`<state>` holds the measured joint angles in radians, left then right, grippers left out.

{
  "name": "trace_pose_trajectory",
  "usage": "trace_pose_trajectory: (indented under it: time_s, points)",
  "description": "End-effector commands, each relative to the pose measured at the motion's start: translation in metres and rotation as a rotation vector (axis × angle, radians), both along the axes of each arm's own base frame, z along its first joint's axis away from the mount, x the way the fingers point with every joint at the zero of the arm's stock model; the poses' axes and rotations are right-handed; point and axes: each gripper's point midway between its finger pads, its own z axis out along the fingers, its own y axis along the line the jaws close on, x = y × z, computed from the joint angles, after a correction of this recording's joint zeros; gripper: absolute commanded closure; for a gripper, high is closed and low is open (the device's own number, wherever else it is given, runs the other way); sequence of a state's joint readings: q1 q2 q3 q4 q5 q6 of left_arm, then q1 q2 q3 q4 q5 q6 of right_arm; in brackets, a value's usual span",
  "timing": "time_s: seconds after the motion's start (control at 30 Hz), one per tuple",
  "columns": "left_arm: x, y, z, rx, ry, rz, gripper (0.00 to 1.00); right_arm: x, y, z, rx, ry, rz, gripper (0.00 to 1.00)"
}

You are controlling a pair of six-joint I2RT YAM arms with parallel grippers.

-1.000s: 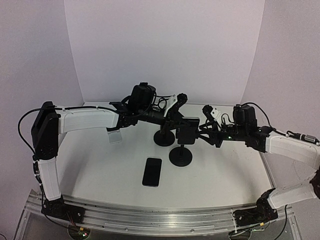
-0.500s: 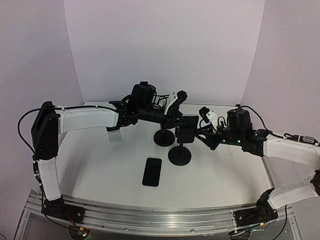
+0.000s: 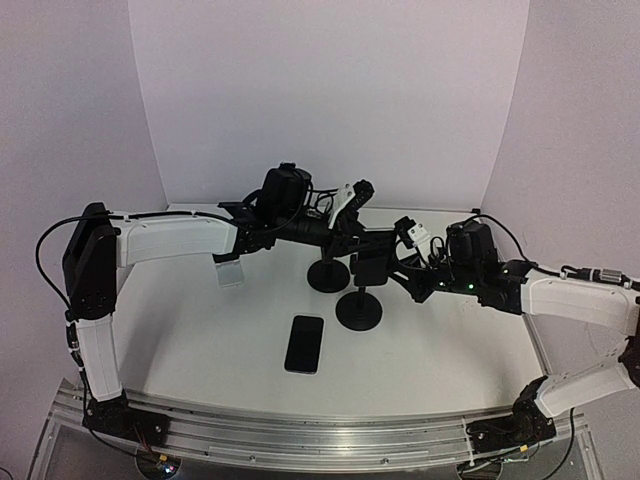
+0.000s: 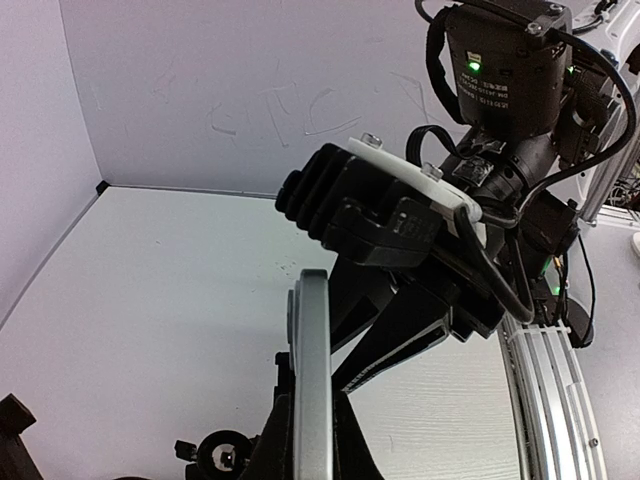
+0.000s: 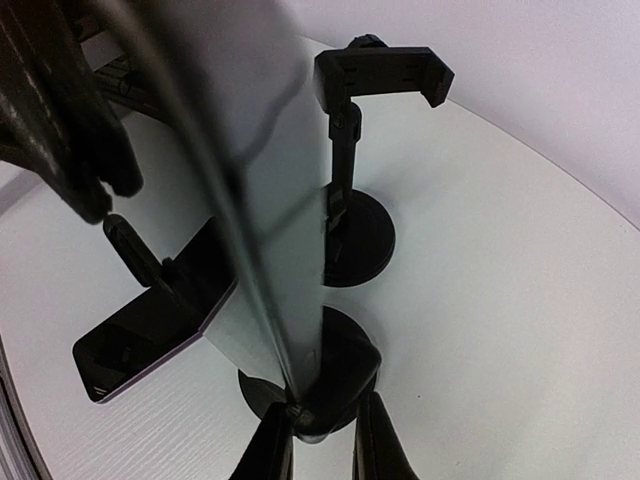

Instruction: Remove the phone from the phone stand

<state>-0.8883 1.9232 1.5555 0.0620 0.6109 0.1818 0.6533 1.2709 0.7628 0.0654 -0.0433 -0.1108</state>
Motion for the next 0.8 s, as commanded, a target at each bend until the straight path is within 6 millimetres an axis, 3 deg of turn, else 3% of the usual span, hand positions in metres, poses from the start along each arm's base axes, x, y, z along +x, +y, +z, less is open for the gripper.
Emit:
trace_pose_trajectory:
  time_s: [0.0,0.33,0.63,0.77]
  points:
    - [0.003,0.014,-0.013,0.064,0.037,0.032,1.00,0.018,0.004,0.039,0.072,-0.087,-0.052,0.85]
    - [0.001,0.015,-0.018,0.084,0.022,0.025,1.00,0.022,0.006,0.056,0.058,-0.115,-0.076,0.82]
    - [-0.003,0.015,-0.018,0.087,0.036,0.004,1.00,0.023,0.006,0.056,0.054,-0.103,-0.082,0.94]
    - [-0.007,0.018,-0.020,0.104,0.053,-0.003,1.00,0.028,-0.004,0.047,0.032,-0.090,-0.147,0.98]
